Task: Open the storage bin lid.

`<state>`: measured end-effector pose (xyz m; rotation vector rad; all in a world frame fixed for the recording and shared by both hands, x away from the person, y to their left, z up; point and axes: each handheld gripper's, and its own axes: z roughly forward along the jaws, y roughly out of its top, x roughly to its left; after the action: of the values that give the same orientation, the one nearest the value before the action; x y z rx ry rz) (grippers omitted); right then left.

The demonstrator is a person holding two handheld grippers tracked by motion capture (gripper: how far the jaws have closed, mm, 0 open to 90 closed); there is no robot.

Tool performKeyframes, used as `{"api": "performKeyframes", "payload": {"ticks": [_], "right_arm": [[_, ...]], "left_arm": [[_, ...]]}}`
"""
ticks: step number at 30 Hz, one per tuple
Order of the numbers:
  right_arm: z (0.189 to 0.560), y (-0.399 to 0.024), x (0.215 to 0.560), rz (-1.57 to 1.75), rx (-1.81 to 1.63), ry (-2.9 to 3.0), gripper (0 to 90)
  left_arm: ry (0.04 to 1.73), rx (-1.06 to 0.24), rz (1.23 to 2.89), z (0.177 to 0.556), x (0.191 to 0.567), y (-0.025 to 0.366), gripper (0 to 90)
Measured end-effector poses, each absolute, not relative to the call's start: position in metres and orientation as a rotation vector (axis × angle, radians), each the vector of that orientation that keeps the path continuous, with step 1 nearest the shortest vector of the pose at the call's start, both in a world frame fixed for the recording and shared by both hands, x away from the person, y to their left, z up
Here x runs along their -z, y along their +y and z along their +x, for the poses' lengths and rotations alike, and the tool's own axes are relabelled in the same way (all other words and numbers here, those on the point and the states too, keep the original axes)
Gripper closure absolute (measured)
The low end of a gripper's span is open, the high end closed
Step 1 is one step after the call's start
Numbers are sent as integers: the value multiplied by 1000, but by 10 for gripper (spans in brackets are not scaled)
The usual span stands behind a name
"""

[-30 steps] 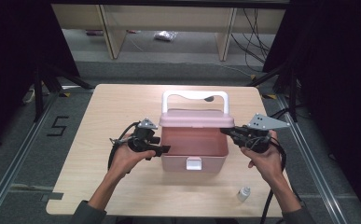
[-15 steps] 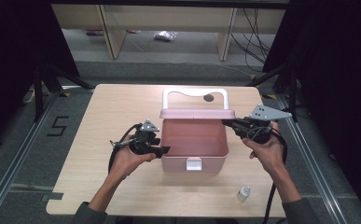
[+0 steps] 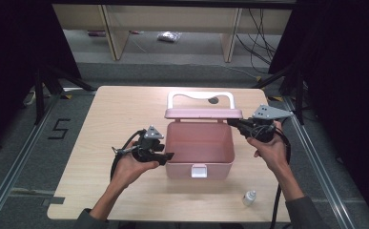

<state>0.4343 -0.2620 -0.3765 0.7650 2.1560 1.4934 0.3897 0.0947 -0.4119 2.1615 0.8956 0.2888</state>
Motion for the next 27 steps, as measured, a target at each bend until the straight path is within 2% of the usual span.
{"api": "performKeyframes", "payload": {"ticks": [27], "right_arm": [[489, -264, 390, 892, -1506, 2123, 900]], "left_arm": [[899, -281, 2161, 388, 412, 94, 522]]}}
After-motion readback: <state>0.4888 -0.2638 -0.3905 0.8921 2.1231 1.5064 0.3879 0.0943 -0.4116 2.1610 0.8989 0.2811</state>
